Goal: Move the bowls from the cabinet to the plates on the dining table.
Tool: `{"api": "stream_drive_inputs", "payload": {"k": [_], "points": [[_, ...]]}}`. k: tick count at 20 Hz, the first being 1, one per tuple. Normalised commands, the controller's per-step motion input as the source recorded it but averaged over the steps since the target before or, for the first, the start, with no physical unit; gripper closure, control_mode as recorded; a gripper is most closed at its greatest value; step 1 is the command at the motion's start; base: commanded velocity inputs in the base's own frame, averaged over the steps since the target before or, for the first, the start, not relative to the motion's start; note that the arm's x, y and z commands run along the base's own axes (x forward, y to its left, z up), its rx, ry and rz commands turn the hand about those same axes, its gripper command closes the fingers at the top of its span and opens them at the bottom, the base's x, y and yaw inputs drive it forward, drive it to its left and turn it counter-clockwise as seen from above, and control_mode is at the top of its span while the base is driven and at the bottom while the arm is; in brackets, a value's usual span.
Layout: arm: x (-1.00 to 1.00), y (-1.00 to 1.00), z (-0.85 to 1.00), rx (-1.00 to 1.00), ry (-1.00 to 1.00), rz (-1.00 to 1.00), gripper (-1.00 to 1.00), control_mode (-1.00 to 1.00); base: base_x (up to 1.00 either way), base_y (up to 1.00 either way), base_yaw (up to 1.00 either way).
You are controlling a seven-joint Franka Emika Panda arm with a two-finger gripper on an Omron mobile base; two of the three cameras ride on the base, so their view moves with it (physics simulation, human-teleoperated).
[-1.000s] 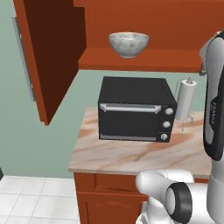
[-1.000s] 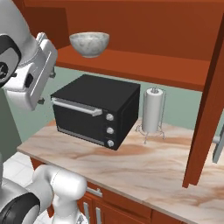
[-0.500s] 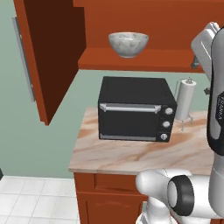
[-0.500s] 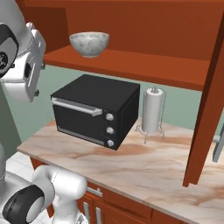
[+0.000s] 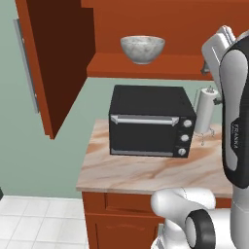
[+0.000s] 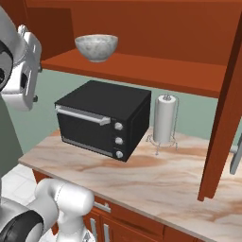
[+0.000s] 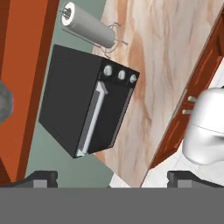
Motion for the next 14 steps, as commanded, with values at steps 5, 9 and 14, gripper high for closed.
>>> {"api": "stream_drive_inputs", "payload": {"k": [5, 9, 14], "points": [[0.18, 0.07, -0.1, 0.01, -0.02, 0.0, -1.0, -1.0, 0.0, 0.0, 0.0], [0.09, 0.08, 0.0, 0.01, -0.06, 0.07, -1.0, -1.0, 0.0, 0.0, 0.0], [0.23, 0.05, 0.0, 0.0, -0.1, 0.04, -1.0, -1.0, 0.0, 0.0, 0.0]]}}
